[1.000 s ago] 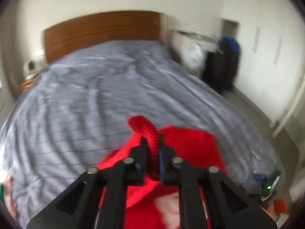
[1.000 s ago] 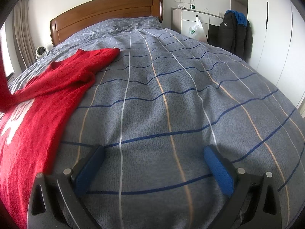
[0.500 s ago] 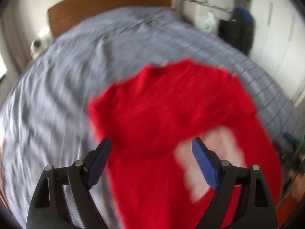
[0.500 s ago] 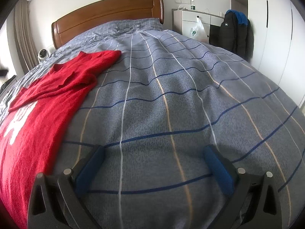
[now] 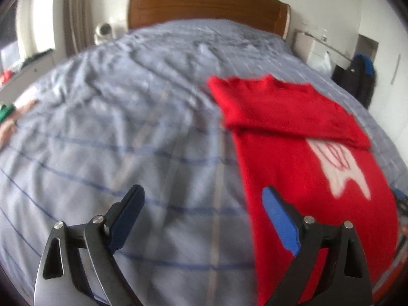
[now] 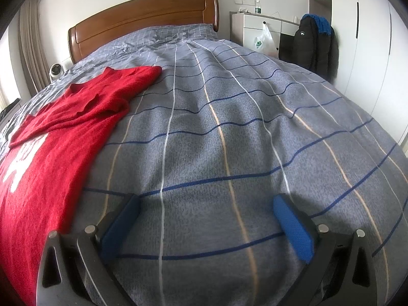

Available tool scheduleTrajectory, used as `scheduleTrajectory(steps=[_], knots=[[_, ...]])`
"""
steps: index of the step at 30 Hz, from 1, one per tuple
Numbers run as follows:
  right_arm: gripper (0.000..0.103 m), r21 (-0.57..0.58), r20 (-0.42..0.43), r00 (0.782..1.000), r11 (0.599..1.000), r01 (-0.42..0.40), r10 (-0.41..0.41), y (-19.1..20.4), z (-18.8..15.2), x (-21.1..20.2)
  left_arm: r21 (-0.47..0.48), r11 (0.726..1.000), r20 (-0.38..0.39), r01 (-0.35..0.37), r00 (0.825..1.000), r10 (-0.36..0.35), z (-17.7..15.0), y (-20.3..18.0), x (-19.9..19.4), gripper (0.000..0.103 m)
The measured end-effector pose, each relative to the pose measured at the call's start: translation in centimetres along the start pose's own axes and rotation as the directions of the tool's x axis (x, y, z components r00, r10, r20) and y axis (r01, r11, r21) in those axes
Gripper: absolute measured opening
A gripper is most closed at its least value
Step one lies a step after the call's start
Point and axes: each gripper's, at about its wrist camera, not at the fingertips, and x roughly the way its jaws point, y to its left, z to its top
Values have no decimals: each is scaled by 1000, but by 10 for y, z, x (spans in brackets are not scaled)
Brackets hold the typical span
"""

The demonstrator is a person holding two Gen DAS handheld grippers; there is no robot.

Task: Fold small clothes

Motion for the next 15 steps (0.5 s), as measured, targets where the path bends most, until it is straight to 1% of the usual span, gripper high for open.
scheduleTrajectory(steps=[2,4,5,6,7,9,12,15], knots=[[102,1,1,1000,1000,-1,1,0,0,0,-11,1000,28,-26,999,27,8,8,4,99],[102,1,1,1000,1000,-1,1,0,0,1,-19,998,25,-68,997,69,10,22,20,100],[102,1,1,1000,1000,0,0,0,0,1,-15,996,9,-84,996,84,5,24,27,101],[102,0,0,1000,1000,0,0,0,-1,1,-10,996,-60,-89,994,89,-4,29,47,102],[102,1,0,1000,1000,-1,1,0,-1,1,-16,997,-95,-74,993,72,-11,33,55,102],[102,1,-1,1000,1000,-1,1,0,0,1,-34,998,-61,-56,997,54,-12,36,51,102],[102,0,0,1000,1000,0,0,0,-1,1,-18,997,-64,-74,995,72,-15,33,53,102],[102,0,0,1000,1000,1,-1,0,-1,1,-24,997,-59,-68,996,66,-16,31,52,102]])
